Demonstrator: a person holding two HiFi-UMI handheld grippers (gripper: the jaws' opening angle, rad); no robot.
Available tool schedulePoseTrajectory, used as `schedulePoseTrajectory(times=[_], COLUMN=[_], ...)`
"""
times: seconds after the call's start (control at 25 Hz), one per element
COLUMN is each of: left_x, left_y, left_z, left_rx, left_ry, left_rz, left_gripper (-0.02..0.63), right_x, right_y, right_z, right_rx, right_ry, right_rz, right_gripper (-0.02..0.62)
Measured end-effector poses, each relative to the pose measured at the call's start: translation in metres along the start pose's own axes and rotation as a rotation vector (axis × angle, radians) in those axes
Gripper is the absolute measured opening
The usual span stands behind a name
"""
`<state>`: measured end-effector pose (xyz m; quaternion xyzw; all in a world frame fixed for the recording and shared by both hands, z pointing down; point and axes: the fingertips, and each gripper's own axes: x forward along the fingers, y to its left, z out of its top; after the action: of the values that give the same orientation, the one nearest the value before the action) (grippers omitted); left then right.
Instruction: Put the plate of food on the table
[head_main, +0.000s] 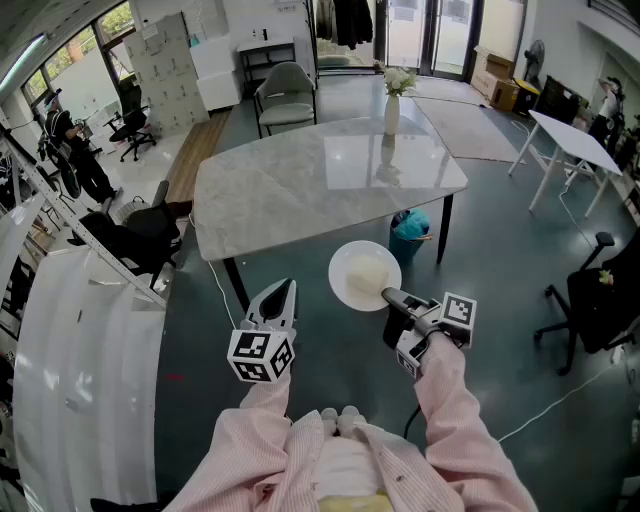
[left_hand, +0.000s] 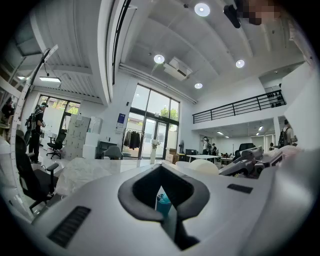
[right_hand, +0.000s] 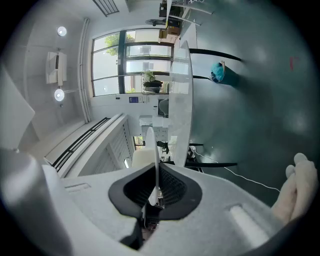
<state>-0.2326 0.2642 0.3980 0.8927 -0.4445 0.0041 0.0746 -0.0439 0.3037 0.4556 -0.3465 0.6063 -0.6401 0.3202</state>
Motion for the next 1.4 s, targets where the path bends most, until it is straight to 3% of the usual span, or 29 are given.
schedulePoseTrajectory(times=[0.44, 0.88, 1.4], left_x=[0.005, 0.021, 0.067], left_y=[-0.014, -0.039, -0.023], left_z=[0.0, -0.002, -0.011], left_rx=[0.008, 0.019, -0.006], left_ry=[-0.001, -0.005, 0.011], left_rz=[0.004, -0.01, 0.011], left_gripper=[-0.003, -0.003, -0.003], right_x=[-0.012, -0.025, 0.007], right_y=[0.0, -0.005, -0.008], right_z=[0.002, 0.029, 0.068], right_rx=[-0.028, -0.02, -0.026], right_ry=[0.027, 0.023, 0.053], right_rz=[-0.005, -0.017, -0.006], right_gripper=[0.015, 0.015, 0.015])
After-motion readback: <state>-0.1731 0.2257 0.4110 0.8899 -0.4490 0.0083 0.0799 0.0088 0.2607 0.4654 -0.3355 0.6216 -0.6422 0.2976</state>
